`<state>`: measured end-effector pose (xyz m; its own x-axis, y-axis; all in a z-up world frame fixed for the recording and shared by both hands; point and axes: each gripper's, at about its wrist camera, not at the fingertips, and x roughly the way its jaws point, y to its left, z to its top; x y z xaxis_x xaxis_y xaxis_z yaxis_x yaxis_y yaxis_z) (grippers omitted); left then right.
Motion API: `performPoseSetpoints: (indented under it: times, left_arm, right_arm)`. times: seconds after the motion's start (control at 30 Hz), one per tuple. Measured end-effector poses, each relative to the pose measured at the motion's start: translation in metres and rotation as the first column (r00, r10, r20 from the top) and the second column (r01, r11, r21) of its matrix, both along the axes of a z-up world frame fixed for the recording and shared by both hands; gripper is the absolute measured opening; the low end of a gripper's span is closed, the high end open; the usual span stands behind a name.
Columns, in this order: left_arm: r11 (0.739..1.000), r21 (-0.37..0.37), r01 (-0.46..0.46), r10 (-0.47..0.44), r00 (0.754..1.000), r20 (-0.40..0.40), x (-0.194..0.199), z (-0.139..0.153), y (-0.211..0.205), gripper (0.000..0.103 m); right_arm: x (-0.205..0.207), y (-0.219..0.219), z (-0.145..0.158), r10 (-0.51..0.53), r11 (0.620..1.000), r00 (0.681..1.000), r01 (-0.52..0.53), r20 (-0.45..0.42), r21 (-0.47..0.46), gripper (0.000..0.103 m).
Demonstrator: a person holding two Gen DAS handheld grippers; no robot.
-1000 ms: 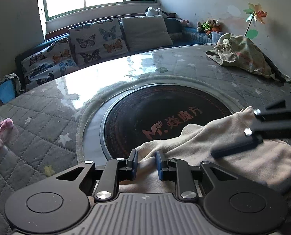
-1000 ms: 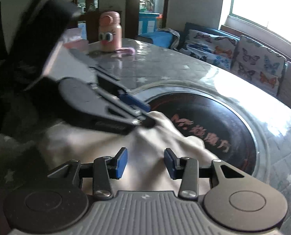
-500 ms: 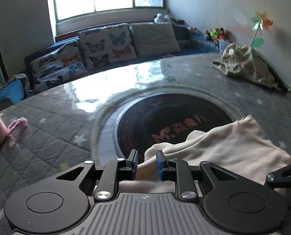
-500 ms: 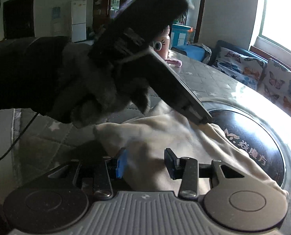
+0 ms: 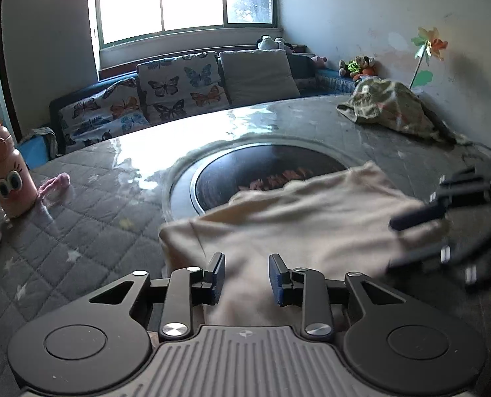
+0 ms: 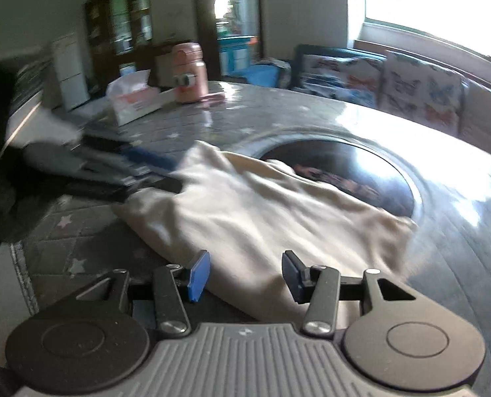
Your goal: Fold clothes
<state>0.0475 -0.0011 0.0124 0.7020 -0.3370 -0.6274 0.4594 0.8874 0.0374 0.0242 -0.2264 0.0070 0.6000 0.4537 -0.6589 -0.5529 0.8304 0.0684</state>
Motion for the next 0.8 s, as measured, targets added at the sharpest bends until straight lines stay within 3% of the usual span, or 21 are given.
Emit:
performPoseSetpoints:
  times: [0.23,0.57,0.7,0.8]
  left_arm:
    - [0.999,-0.003,-0.039,0.039,0.999,-0.030,-0.008,-0.011,0.009,0.034]
    - [0.997,-0.039,-0.063,0.063,0.998,-0.003,0.009,0.002,0.005,0.032]
    - [0.997,-0.014,-0.081,0.080,0.996,-0.048,0.020,-0.014,0.008,0.033]
    - [0.994,-0.040,-0.100,0.097,0.993,-0.071,0.023,-0.013,0.018,0.032]
  right_arm:
    - [-0.006,-0.037,-0.017,-0.098,0.994,0.992,0.101,-0.077,0.034,0.051]
    - [0.025,-0.029,-0.001,-0.089,0.992,0.995,0.092,-0.047,0.084,0.051]
    - [0.043,-0.036,-0.016,-0.128,0.989,0.986,0.135,-0.104,0.064,0.050]
    - [0.043,-0.043,-0.013,-0.131,0.988,0.985,0.139,-0.114,0.070,0.049]
